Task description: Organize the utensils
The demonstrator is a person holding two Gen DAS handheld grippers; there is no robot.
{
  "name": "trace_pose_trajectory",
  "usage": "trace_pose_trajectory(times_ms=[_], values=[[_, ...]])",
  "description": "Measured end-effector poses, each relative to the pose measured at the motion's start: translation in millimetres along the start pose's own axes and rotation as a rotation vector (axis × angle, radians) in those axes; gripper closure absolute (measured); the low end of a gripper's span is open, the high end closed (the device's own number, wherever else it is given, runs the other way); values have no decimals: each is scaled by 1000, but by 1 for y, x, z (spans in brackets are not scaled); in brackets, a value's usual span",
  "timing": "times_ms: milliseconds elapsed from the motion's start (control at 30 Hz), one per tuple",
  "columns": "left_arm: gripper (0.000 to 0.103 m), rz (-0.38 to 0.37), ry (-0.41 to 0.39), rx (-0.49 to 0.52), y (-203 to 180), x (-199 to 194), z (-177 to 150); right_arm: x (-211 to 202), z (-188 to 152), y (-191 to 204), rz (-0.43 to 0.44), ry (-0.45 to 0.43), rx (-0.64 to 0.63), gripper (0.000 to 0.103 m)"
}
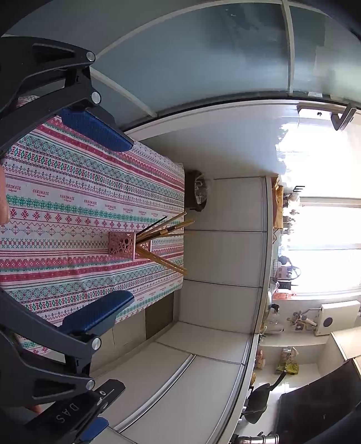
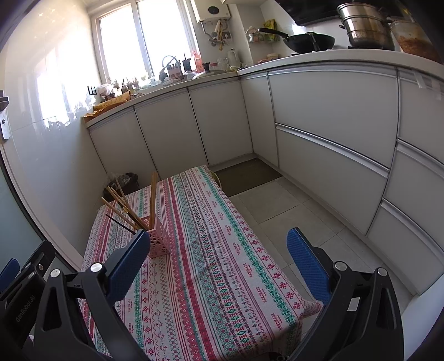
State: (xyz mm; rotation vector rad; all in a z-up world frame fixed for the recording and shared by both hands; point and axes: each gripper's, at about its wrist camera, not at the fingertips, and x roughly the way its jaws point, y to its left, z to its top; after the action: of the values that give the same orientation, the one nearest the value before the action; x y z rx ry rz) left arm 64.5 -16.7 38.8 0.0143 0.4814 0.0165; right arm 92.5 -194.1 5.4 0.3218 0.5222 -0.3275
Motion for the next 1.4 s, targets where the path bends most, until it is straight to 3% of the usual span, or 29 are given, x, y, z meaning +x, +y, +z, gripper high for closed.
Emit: trace_pose_trajectory(times_ms=[1067, 1133, 1233, 1400], values=[[7, -6, -9, 4, 0, 1, -3, 6, -4, 0, 4, 18, 2, 7], [8, -17, -22, -1, 0, -1, -2, 6, -3, 0, 3, 17, 1, 7], [23, -16, -28, 4, 0, -2, -2, 7, -4, 0, 3, 21, 4, 7], [23, -33, -24, 10, -2, 0, -3, 6, -4, 0, 2, 21, 4, 7]])
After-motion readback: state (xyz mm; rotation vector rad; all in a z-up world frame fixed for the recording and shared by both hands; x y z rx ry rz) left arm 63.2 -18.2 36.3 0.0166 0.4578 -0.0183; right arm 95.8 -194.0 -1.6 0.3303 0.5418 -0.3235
